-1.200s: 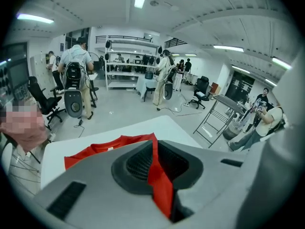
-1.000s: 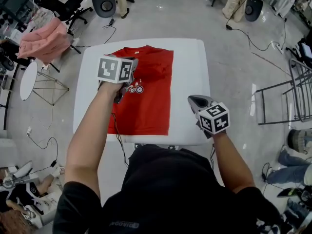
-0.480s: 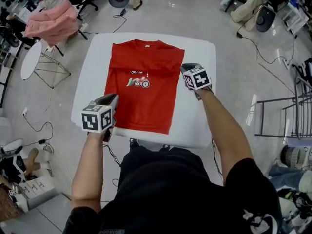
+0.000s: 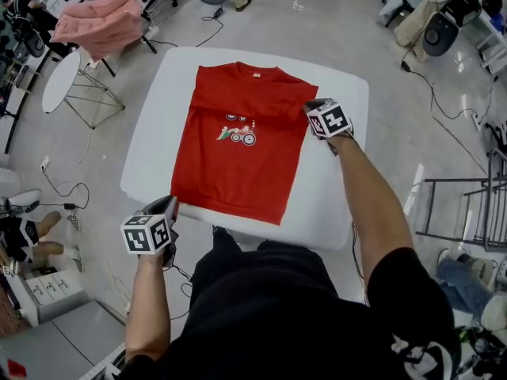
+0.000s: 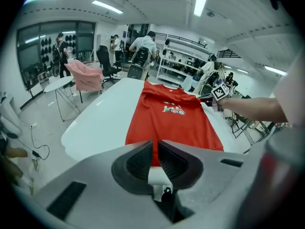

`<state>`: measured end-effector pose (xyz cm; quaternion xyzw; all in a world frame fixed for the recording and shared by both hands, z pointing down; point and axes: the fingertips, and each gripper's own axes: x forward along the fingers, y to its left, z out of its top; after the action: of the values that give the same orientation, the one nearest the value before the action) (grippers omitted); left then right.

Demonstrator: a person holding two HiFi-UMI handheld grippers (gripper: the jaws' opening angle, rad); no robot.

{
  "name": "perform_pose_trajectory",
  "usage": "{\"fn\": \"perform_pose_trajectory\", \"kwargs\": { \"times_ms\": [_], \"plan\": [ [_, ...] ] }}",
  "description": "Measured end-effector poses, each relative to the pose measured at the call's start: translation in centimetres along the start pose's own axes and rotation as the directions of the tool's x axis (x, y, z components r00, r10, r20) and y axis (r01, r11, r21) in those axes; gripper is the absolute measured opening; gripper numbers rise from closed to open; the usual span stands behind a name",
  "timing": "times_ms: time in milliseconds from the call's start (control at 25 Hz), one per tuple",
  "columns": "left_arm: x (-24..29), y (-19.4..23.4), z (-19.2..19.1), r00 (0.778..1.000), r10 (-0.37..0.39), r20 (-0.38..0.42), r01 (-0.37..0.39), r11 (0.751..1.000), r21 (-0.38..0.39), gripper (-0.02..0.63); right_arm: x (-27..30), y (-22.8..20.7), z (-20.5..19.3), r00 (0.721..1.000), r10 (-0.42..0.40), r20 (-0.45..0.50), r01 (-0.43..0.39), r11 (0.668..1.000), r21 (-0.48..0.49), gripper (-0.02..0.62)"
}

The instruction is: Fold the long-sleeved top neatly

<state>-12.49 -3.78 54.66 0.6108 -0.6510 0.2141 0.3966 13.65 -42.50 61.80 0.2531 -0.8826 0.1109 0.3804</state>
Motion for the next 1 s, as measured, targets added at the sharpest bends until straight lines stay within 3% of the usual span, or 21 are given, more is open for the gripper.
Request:
{"fn": "perform_pose_trajectory", "kwargs": {
  "times_ms": [120,320,400,520,640,760,840,880,1000],
  "plan": [
    [0.2,0.2,-1.1,1.0,0.006,-0.019,-0.006,1.0,-0.02,0.034,-0.2,-1.8,1.4,0.997,-0.033,0.066,0.031,0.999,0.03,0.031],
    [0.9,-0.5,0.2,1.0,-0.005,-0.01,0.005,1.0,0.004,0.034,-0.7,-4.4,0.9,0.996,-0.089,0.006,0.088,0.994,0.058,0.052],
    [1.2,-0.8,0.8,1.0,-0.014,-0.004,0.015,1.0,0.013,0.034,-2.1,-4.2,0.9,0.993,-0.111,0.05,0.105,0.987,0.124,0.067],
    [2.1,-1.2,1.2,0.999,-0.031,-0.011,0.031,0.999,0.02,0.034,-3.9,-1.2,0.7,0.985,-0.023,0.172,-0.027,0.958,0.284,0.075],
    [3.0,-1.7,1.6,0.998,-0.052,-0.028,0.053,0.998,0.029,0.034,-3.4,2.5,-0.2,0.977,0.076,0.201,-0.148,0.915,0.375,0.171],
    [3.4,-2.1,2.0,0.997,-0.066,-0.041,0.067,0.997,0.047,0.034,-1.8,4.0,-0.7,0.986,0.057,0.156,-0.105,0.939,0.326,0.136],
    [3.5,-2.4,2.4,0.997,-0.067,-0.038,0.069,0.996,0.054,0.034,-1.8,3.8,-0.3,0.989,0.008,0.149,-0.048,0.964,0.262,0.054],
    [3.5,-2.5,2.6,0.997,-0.067,-0.033,0.069,0.996,0.056,0.034,-2.2,3.6,0.0,0.988,-0.003,0.156,-0.033,0.972,0.232,0.044],
    [3.4,-2.8,2.6,0.997,-0.068,-0.025,0.07,0.996,0.057,0.034,-3.4,4.1,-0.3,0.987,0.07,0.146,-0.094,0.982,0.163,0.026]
  ]
}}
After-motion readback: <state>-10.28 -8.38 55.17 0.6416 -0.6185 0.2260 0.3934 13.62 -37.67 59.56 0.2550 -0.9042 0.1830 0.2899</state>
